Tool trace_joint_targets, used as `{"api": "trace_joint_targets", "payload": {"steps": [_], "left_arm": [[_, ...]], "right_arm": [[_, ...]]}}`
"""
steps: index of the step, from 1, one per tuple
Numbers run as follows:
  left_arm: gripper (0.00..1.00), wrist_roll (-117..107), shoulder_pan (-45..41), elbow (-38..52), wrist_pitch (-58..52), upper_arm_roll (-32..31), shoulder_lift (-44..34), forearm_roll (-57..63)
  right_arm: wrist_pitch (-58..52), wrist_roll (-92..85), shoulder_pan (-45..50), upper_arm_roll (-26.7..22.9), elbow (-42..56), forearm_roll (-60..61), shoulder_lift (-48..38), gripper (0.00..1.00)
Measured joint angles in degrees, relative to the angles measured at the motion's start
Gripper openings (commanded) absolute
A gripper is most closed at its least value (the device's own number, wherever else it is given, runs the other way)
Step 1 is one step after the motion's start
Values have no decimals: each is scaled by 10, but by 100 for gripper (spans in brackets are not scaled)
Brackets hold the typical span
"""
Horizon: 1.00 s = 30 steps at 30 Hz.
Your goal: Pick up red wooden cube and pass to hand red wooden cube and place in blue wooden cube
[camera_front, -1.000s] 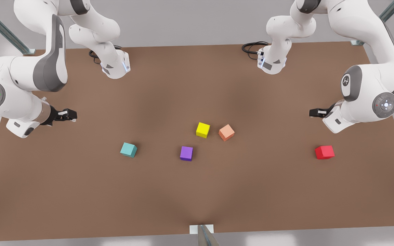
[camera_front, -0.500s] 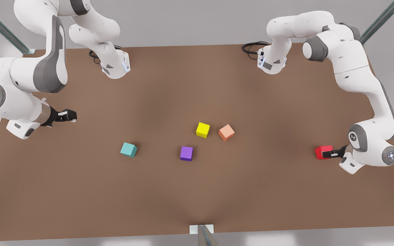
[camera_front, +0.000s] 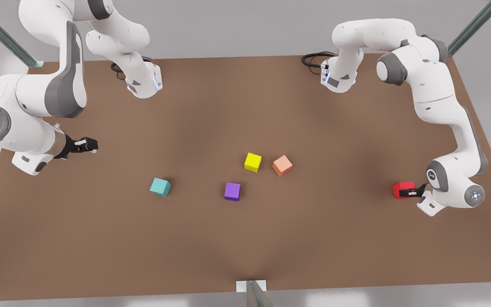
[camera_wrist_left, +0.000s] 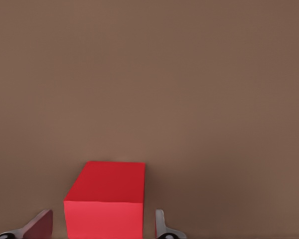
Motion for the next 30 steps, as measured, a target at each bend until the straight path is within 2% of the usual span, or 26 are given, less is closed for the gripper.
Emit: {"api": "trace_joint_targets", "payload": {"steps": [16,26,27,30], "left_arm": [[100,27,0,-25,-12,7,18,-3],[95,35,0,-24,27,4,22,-6],[94,36,0,-24,31,4,23,-6],[74,36,-1,-24,41,3,24,-5]], "right_arm": [[-1,-3,0,0,-1,1,1,100],[-1,-4,-1,0,-1,1,1,100],[-1,-4,-1,0,-1,1,1,100],[-1,-4,0,0,-1,1,1,100]]}}
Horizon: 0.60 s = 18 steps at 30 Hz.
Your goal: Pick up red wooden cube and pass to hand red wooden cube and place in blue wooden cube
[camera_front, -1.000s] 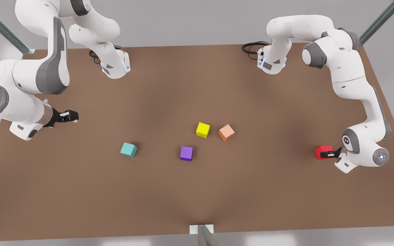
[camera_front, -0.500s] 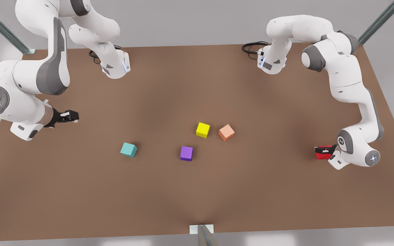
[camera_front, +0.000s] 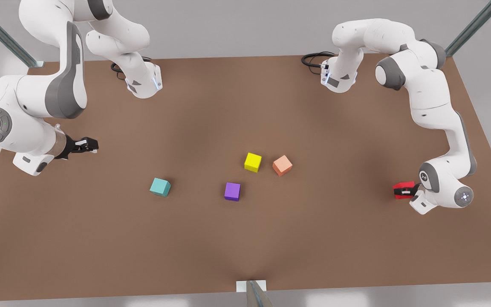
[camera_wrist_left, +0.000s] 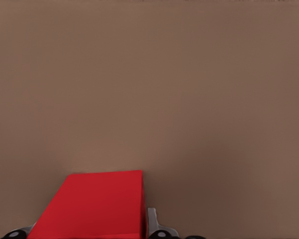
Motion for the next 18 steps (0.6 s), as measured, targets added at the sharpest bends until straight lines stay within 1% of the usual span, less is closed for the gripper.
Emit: {"api": "trace_joint_targets", "payload": {"steps": [1,2,5,7,8,11,12,13,14,16,18], "left_arm": [[68,0,0,0,2,0,0,1],[66,0,-1,0,5,0,-2,1],[66,-5,1,0,2,-23,-32,-18],[67,-14,1,32,-34,-54,-41,-51],[67,-23,2,56,-61,-87,-42,-71],[67,-81,-1,102,-120,-289,-42,-109],[67,-102,-7,106,-132,-339,-41,-118],[67,-121,-11,108,-139,-375,-38,-136],[67,-137,-12,110,-142,-398,-30,-160],[67,-160,-14,110,-131,-424,-4,-228],[67,-170,-14,111,-101,-437,31,-314]], "right_arm": [[0,0,0,0,0,0,0,100],[0,0,0,0,0,0,0,100],[0,0,0,0,0,0,0,100],[0,0,0,0,0,0,0,100],[0,0,-1,0,0,0,0,100],[0,0,-1,0,0,0,0,100],[0,0,-1,0,0,0,0,100],[0,0,-1,0,0,0,0,100],[0,0,-1,0,0,1,0,100],[0,0,-1,0,0,1,0,100],[0,-1,-1,0,-1,1,0,100]]}}
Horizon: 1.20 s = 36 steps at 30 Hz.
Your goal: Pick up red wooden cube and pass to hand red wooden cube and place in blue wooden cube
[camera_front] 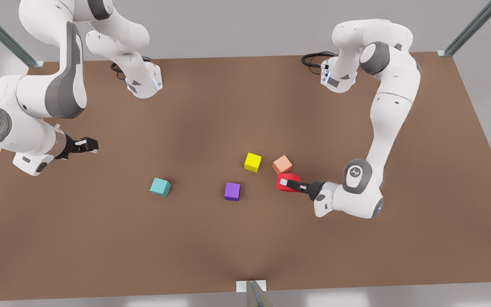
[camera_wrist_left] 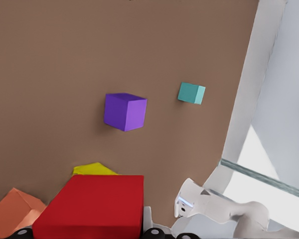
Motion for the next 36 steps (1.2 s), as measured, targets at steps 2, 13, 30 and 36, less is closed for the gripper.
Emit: {"api": "trace_joint_targets", "payload": {"steps": [2,13,30,36], "left_arm": [[67,6,-10,0,41,-11,31,-88],[68,77,-38,11,188,-48,80,-227],[68,176,-34,8,215,-47,80,-251],[68,194,-34,7,217,-47,80,-256]], "right_arm": [[1,-11,1,0,0,26,14,100],[-45,-331,-9,14,37,482,286,100],[87,-849,83,15,99,807,397,100],[160,-948,118,14,101,909,411,100]]}}
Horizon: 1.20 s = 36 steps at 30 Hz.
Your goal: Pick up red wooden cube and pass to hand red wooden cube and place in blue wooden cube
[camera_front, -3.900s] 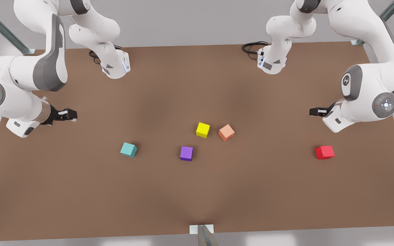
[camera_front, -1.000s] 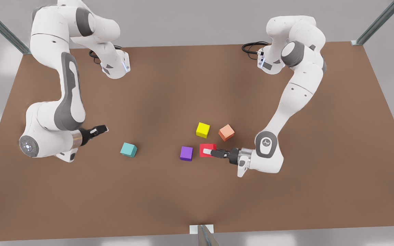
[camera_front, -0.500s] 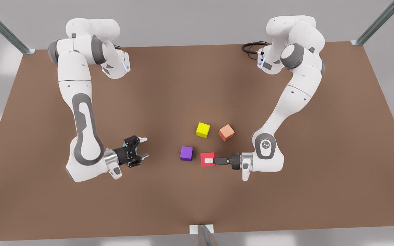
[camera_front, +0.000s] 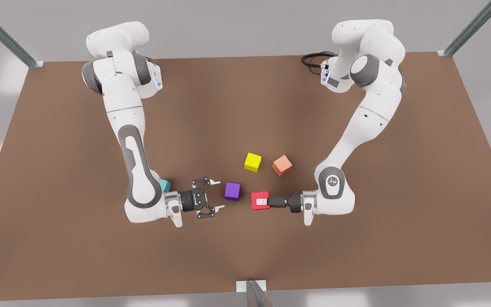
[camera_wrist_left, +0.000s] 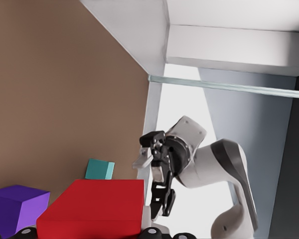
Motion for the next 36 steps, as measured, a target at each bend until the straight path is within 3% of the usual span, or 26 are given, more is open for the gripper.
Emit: {"api": "trace_joint_targets", "payload": {"steps": [15,36], "left_arm": [[68,26,3,0,2,0,1,-2],[68,40,4,0,2,0,2,-3]], "right_arm": [[108,-141,45,4,1,100,19,100],[184,-195,64,41,25,129,27,100]]}}
